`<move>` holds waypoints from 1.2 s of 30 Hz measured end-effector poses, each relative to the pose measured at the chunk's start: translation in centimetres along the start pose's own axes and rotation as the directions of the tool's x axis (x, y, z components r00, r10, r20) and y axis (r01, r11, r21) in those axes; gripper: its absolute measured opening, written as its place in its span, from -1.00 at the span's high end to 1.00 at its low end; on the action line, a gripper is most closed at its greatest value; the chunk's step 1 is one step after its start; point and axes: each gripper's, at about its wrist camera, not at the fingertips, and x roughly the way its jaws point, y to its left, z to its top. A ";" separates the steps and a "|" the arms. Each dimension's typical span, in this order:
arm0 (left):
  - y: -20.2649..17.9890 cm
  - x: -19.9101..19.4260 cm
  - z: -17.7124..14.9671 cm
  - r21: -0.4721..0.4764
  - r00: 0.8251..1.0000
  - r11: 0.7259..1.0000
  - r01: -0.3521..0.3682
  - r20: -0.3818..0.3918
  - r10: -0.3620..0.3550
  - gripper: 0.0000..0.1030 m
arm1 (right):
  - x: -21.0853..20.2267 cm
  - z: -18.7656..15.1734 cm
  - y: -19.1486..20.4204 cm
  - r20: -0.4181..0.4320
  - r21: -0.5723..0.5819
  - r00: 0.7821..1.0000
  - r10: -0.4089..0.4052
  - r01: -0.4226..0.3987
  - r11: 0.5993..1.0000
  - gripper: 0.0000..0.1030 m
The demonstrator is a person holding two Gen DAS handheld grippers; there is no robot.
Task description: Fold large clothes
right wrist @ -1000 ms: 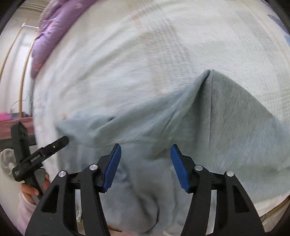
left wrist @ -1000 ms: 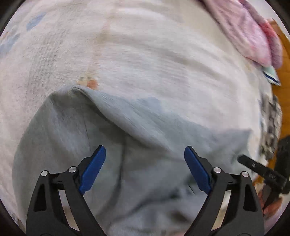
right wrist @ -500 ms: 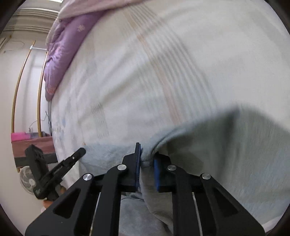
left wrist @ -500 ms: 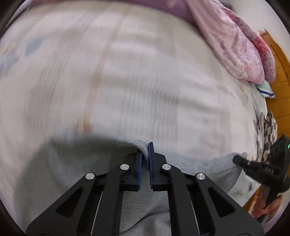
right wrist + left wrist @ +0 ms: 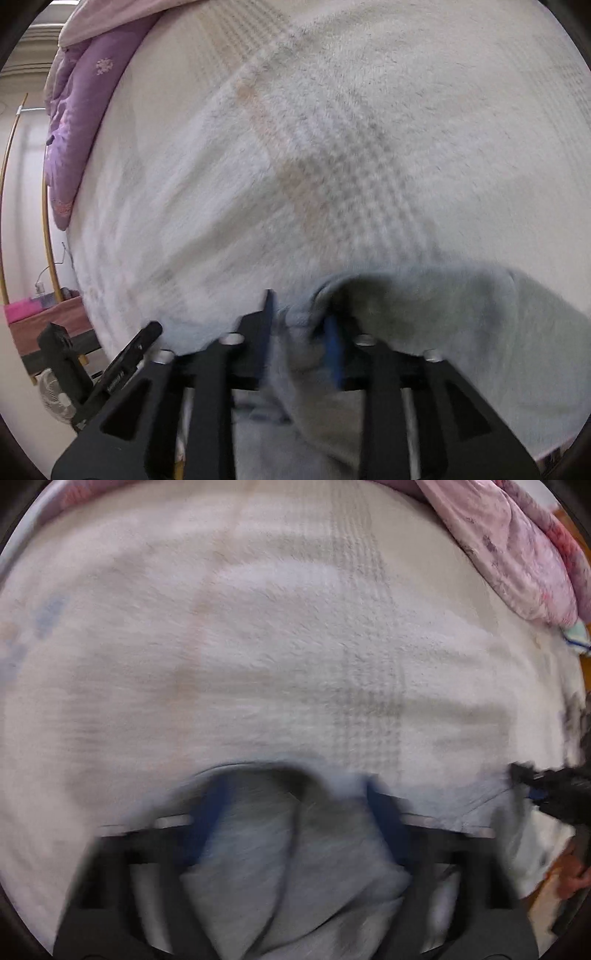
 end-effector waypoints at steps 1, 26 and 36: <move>0.0 -0.9 -0.4 0.018 1.000 1.000 -0.001 0.017 0.001 -0.61 | -0.9 -0.2 0.2 0.017 -0.013 1.000 -0.023 0.023 1.000 -0.26; -3.0 -3.5 -12.9 0.143 0.995 0.986 -0.087 -0.040 0.093 -0.66 | 0.4 -16.0 0.8 -0.070 -0.103 0.987 -0.142 0.134 0.986 -0.13; 1.3 -11.3 -16.3 0.035 0.995 0.994 -0.099 -0.018 0.100 -0.67 | -7.5 -18.1 1.3 -0.017 -0.132 0.994 -0.109 0.105 0.986 -0.14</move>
